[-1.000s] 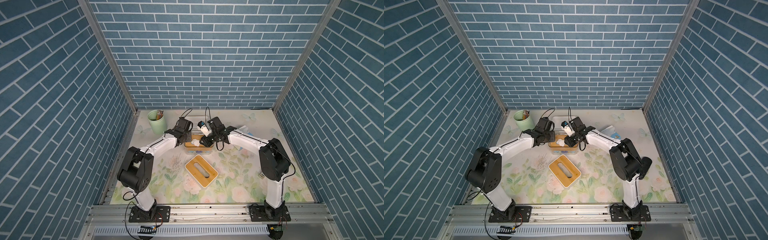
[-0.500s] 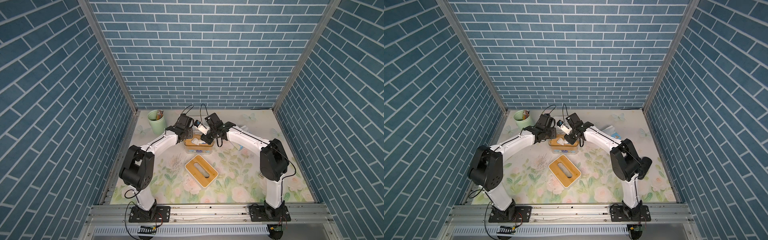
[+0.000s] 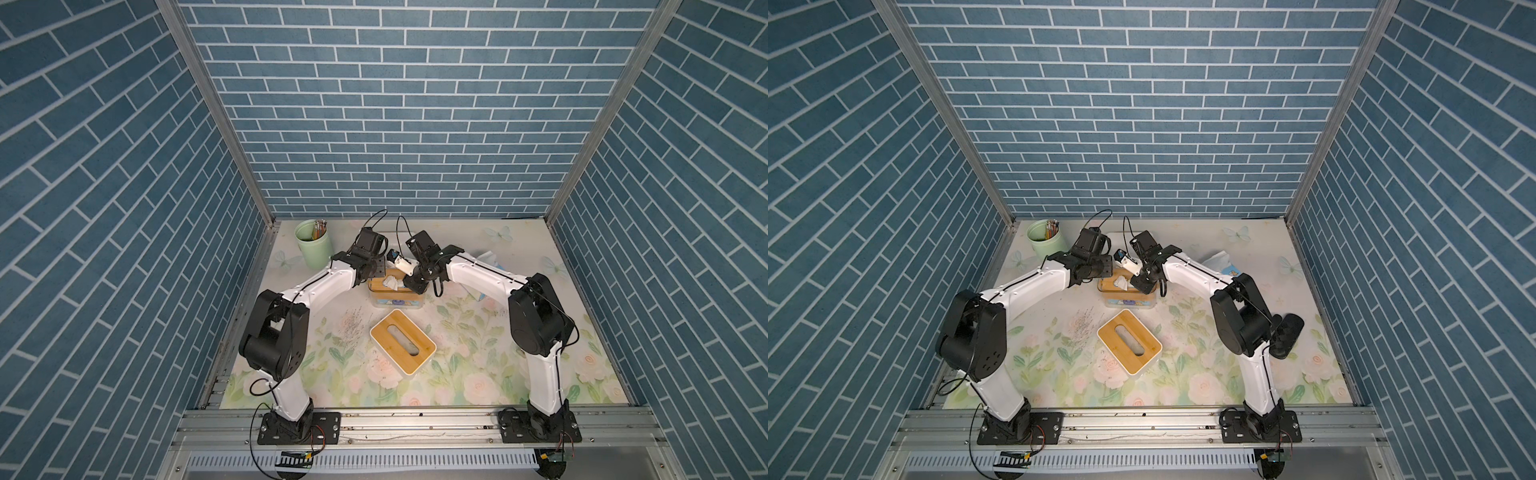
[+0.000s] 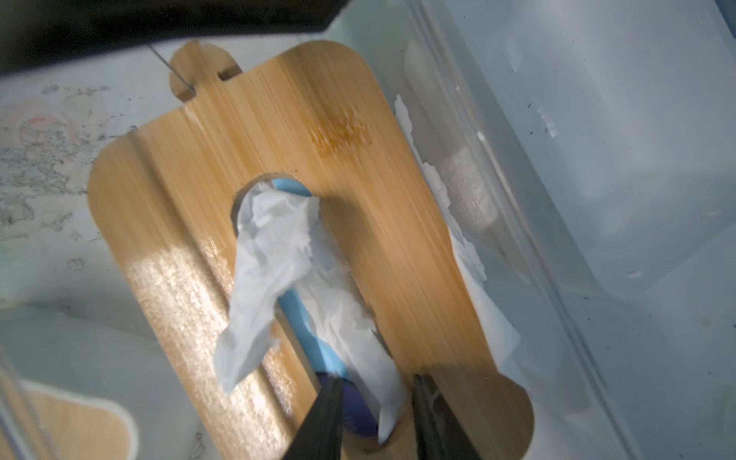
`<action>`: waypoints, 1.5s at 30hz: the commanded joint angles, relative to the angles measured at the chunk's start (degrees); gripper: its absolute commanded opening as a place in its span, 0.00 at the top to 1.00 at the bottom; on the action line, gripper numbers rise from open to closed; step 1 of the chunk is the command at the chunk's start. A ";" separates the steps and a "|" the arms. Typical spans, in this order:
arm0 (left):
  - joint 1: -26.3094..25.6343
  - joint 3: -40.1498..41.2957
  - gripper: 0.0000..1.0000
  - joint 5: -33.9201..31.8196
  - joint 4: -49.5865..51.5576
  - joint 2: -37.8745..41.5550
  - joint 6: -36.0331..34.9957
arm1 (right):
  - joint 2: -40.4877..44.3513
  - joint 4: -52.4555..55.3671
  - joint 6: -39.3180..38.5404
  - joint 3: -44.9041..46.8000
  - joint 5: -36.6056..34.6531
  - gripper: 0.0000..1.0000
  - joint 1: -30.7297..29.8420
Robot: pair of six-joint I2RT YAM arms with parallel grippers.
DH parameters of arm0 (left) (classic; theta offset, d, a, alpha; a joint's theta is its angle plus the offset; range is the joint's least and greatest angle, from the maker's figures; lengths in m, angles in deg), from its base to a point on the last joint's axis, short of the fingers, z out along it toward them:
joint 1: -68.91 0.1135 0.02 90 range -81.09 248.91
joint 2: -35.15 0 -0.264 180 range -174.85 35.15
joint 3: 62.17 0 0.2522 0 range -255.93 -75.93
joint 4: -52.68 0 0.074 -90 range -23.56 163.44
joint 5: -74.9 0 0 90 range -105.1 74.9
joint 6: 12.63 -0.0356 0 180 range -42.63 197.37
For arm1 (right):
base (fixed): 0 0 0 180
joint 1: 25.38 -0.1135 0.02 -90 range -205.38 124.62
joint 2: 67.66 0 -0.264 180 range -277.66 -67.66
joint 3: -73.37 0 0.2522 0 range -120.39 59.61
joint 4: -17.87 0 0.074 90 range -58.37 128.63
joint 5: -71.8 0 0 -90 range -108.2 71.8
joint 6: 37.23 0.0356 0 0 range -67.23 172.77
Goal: Put the tissue paper into the tissue box
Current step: Pull the paper towel from the tissue box.
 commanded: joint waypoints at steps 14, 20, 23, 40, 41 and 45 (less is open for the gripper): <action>0.51 1.93 0.60 0.28 -0.63 -0.29 1.14 | -2.47 -0.43 -0.57 -0.80 1.05 0.92 -0.28; 0.82 2.83 0.62 0.37 -1.25 0.26 1.59 | -0.70 -3.94 0.61 1.80 4.18 1.00 -0.11; 0.91 3.47 0.63 0.42 -1.61 0.44 1.89 | 0.21 -5.66 1.39 2.85 8.11 1.00 0.33; 1.04 3.64 0.75 -0.07 -2.68 -0.94 2.14 | 5.21 -9.07 2.42 7.96 24.26 1.00 3.04; 1.00 3.62 0.77 -0.07 -2.75 -1.02 2.19 | 5.48 -9.15 2.42 8.18 25.28 1.00 3.22; 1.00 3.62 0.81 -0.16 -3.03 -1.31 2.30 | 6.45 -9.80 2.41 9.06 27.66 1.00 3.92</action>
